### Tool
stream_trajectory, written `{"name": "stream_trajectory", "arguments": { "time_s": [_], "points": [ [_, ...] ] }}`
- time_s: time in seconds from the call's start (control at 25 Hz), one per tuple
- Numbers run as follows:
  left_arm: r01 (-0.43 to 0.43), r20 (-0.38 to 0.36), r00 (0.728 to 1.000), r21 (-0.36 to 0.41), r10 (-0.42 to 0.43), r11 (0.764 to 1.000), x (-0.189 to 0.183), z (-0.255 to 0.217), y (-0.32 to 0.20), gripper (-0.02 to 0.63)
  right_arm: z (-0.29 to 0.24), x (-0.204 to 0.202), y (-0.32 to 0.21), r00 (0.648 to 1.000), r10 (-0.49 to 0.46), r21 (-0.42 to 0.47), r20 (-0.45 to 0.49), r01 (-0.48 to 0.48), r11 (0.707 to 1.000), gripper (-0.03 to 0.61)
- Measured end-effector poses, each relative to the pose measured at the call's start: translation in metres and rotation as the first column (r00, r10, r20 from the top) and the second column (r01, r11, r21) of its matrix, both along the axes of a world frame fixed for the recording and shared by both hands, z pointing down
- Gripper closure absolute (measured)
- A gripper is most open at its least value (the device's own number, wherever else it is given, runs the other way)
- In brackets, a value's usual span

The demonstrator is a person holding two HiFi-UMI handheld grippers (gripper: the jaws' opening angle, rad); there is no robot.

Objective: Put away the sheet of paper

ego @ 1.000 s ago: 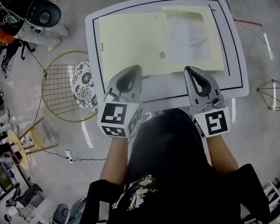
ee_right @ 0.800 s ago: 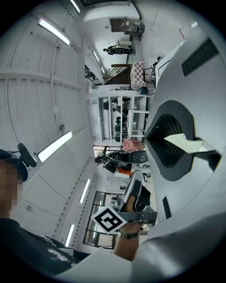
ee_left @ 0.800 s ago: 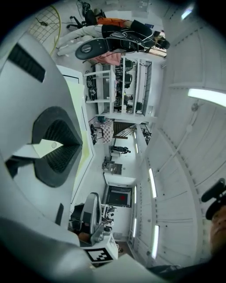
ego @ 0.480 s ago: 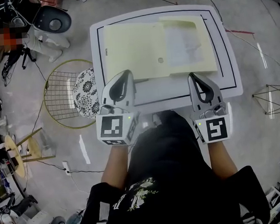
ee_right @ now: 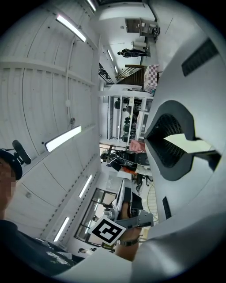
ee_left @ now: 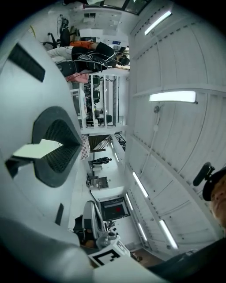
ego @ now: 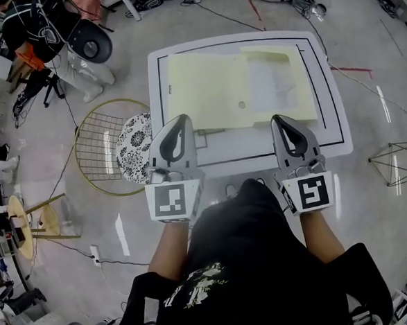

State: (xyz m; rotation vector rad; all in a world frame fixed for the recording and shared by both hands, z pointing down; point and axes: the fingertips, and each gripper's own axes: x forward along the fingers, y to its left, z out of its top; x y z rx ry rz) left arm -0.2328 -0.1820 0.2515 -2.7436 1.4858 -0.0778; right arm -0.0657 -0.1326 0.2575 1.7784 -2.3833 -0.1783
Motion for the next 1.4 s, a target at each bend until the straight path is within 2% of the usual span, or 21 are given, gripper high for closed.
{"name": "stream_trajectory", "arguments": {
  "time_s": [0.2, 0.4, 0.64, 1.4],
  "points": [
    [-0.004, -0.034, 0.999, 0.028, 0.005, 1.0, 0.001, -0.011, -0.002, 0.612, -0.013, 0.006, -0.009, 0.999, 0.021, 0.017, 0.042, -0.021, 1.0, 0.58],
    [-0.004, -0.062, 0.998, 0.041, 0.006, 0.999, 0.003, -0.02, 0.001, 0.612, -0.026, -0.001, -0.011, 0.998, -0.008, 0.036, 0.068, 0.006, 0.999, 0.58],
    [-0.023, -0.051, 0.998, 0.051, 0.026, 0.998, 0.011, -0.023, 0.002, 0.612, -0.023, 0.008, -0.013, 0.998, 0.029, 0.032, 0.053, -0.031, 0.999, 0.58],
    [-0.015, -0.021, 1.0, 0.039, 0.015, 0.999, 0.015, -0.015, 0.003, 0.612, -0.023, 0.006, -0.007, 0.999, 0.017, 0.052, 0.035, -0.019, 0.998, 0.58]
  ]
}}
